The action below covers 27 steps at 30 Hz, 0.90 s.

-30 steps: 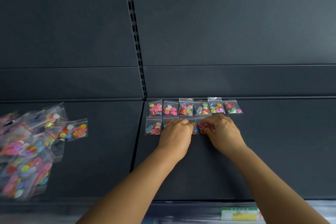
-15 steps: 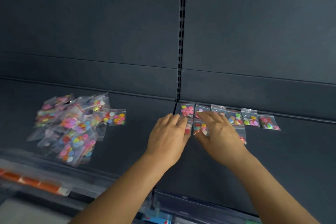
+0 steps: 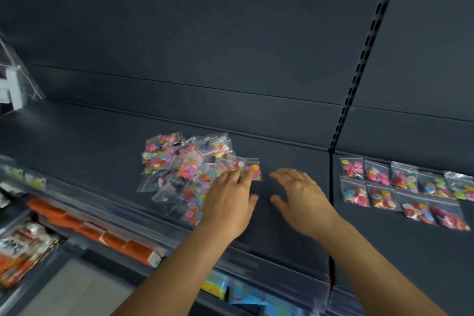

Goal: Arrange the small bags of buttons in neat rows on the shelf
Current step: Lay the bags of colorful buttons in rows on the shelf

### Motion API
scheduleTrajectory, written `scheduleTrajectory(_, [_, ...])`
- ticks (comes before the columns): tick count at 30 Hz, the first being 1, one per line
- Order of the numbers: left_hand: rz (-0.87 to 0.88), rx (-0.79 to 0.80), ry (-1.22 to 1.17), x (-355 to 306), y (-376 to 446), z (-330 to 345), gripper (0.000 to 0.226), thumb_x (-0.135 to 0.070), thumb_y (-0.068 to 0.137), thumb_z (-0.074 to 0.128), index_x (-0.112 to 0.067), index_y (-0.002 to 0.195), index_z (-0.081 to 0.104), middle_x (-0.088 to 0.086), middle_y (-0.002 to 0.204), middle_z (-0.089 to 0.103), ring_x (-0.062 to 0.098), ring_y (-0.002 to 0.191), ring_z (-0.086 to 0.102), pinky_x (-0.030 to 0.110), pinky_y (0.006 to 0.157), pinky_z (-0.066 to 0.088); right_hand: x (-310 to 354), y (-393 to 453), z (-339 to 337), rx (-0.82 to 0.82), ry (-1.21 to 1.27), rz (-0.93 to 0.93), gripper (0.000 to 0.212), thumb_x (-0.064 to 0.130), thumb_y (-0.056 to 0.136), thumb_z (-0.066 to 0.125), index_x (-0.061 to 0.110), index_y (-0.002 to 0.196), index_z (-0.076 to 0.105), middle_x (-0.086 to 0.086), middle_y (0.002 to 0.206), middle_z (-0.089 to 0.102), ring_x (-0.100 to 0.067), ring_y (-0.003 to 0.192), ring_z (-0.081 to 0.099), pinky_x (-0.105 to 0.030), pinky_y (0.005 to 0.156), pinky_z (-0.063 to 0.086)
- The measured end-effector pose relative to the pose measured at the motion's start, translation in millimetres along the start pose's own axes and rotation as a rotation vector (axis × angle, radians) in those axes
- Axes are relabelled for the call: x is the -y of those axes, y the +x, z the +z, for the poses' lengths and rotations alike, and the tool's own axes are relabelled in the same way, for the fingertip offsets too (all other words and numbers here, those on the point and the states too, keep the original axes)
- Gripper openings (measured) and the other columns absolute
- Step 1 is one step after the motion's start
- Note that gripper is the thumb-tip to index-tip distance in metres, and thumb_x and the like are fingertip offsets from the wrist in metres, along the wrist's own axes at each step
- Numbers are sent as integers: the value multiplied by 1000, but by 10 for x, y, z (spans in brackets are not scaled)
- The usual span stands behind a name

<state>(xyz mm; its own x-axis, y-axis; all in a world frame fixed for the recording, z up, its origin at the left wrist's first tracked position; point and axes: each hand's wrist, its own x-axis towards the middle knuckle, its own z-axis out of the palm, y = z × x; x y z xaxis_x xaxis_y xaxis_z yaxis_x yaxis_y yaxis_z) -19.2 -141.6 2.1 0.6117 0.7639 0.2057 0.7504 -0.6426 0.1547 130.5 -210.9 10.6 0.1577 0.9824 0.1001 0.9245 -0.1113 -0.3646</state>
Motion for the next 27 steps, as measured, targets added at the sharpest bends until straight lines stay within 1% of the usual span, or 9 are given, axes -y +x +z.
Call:
scheduleTrajectory(7, [-53,47,-24,578,131,56,53,-37,98,41,-16,145,29,3,148,35,23,136,29,36,113,23,307,369,332,29,3,62,52,29,95,45,24,145,31,5,150,32,-19,136,29,-34,113,25])
scheduleTrajectory(11, [-43,60,-56,778,143,102,47,-28,98,42,-16,143,34,2,146,38,21,135,30,35,113,24,351,476,447,129,-20,114,49,31,97,38,25,145,30,6,154,23,-21,140,23,-38,115,22])
scheduleTrajectory(12, [-33,55,-67,818,145,108,46,-26,98,44,-17,142,37,1,144,39,20,133,31,34,113,25,354,480,463,133,-27,119,45,30,98,38,26,143,35,6,153,26,-22,138,26,-38,114,24])
scheduleTrajectory(14, [-34,19,-104,886,149,100,43,-26,97,46,-16,138,41,1,139,43,20,129,34,32,110,26,369,483,482,75,-7,130,34,26,98,38,23,128,54,3,141,43,-23,126,41,-34,107,33])
scheduleTrajectory(16, [-63,-10,-118,942,153,71,44,-32,96,46,-16,138,42,2,136,46,22,127,34,33,109,26,404,503,488,-4,17,161,27,23,98,40,17,107,65,-2,121,55,-25,109,52,-29,93,41])
scheduleTrajectory(17, [-80,-12,-111,968,155,58,46,-35,96,46,-16,138,42,3,135,46,23,127,34,35,109,27,429,519,486,-40,33,199,25,22,97,42,15,103,65,-3,115,56,-26,105,53,-27,86,42])
scheduleTrajectory(19, [-94,2,-92,1014,158,44,46,-39,95,46,-17,136,46,5,130,49,24,125,36,36,107,31,482,551,487,-98,72,298,21,22,95,47,14,106,62,-6,112,53,-28,103,53,-27,79,41])
scheduleTrajectory(23, [-73,-5,-124,1049,133,25,35,-40,91,54,-19,118,60,3,114,52,22,112,43,34,96,39,573,588,536,-93,101,463,38,26,91,55,12,126,47,-11,121,49,-31,110,50,-35,86,43])
scheduleTrajectory(27, [-75,-33,-193,1043,103,0,21,-36,87,63,-22,102,65,-1,107,53,18,103,49,29,82,42,603,648,537,-74,178,577,44,23,89,60,5,124,41,-15,115,54,-30,100,54,-31,73,40])
